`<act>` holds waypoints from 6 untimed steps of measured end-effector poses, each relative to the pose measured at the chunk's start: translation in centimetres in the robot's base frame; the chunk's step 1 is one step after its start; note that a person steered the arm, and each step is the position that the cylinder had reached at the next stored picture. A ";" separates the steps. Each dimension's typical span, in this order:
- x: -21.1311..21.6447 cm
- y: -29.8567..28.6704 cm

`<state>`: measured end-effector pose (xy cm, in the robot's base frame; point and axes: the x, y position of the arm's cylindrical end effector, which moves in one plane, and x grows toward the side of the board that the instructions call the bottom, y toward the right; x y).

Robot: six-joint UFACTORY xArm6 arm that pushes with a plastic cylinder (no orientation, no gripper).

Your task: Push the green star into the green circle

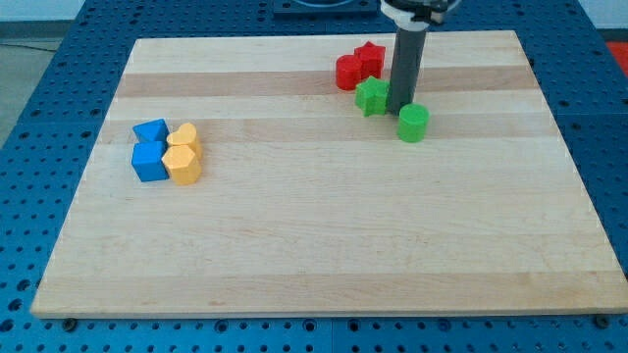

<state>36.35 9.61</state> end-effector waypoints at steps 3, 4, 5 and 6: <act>2.3 1.4; -0.3 2.1; -4.9 2.7; -8.2 2.1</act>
<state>28.16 11.68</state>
